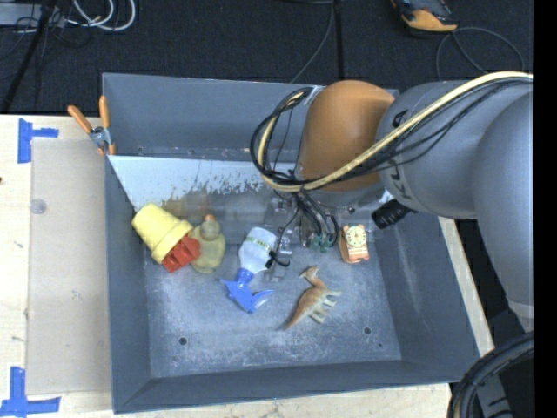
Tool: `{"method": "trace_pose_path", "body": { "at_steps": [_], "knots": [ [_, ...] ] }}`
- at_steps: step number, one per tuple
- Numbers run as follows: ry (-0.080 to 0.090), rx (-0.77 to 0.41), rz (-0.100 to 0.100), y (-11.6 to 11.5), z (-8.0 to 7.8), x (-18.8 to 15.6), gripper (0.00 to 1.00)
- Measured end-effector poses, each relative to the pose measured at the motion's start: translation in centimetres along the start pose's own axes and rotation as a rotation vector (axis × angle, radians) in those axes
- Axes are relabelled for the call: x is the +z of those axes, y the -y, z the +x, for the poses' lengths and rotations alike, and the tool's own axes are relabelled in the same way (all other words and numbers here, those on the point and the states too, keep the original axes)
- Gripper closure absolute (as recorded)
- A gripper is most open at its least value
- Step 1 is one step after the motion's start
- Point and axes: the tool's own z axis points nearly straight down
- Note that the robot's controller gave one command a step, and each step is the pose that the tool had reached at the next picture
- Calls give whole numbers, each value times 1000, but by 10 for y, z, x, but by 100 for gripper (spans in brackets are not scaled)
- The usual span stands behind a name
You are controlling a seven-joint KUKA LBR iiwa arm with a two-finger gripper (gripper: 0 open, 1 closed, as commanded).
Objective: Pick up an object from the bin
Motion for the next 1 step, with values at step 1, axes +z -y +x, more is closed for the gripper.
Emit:
{"method": "trace_pose_path", "body": {
  "at_steps": [1],
  "knots": [
    [-12,7,3,41,21,57,0]
  ]
}}
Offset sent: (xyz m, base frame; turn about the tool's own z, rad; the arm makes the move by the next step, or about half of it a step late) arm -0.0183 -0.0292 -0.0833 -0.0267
